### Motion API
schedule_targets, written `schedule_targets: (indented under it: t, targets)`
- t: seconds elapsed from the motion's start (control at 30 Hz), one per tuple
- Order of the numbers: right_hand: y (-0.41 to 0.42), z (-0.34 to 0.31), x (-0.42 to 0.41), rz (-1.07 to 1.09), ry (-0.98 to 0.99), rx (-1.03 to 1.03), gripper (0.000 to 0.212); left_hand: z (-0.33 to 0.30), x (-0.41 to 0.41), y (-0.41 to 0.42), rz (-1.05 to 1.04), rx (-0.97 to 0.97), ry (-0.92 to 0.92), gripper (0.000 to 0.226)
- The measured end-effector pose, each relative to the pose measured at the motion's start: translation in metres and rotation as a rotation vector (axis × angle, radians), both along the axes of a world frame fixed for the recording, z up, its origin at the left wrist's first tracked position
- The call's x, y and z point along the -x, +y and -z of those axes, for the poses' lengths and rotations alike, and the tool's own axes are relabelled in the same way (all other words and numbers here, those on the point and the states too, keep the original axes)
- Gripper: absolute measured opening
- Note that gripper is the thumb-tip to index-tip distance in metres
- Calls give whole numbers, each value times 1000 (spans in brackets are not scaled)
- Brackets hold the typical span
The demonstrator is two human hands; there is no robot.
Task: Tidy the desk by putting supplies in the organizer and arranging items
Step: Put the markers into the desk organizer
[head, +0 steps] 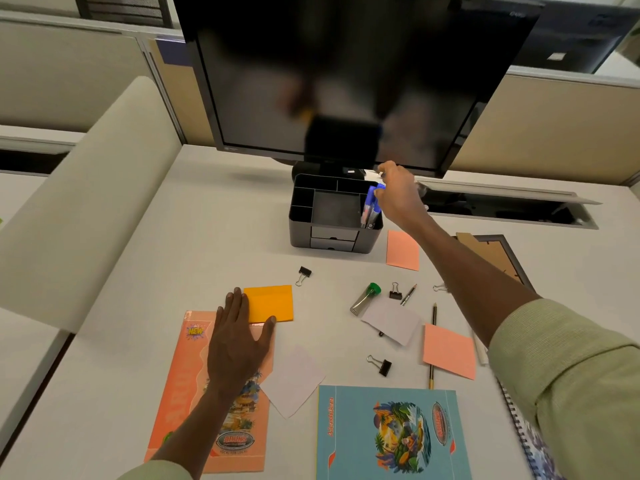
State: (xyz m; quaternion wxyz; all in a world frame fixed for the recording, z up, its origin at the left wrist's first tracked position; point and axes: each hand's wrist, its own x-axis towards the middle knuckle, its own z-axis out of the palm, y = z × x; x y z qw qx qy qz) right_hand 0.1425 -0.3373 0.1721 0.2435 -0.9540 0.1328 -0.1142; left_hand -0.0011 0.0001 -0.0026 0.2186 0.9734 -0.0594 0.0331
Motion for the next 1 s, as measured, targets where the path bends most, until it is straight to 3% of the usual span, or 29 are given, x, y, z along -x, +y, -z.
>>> schedule_targets:
  t: [0.5,0.8,1.0]
  targets:
    - [-39,32,51,90,-99,-119,34,0,-1,0,24,-33,-3,86]
    - [-83,55,110,114,28,-29,16,2,-2,3,68,-63,14,89]
    - [-117,73,157,223,272,67,14,2,-2,4,80,-84,23,89]
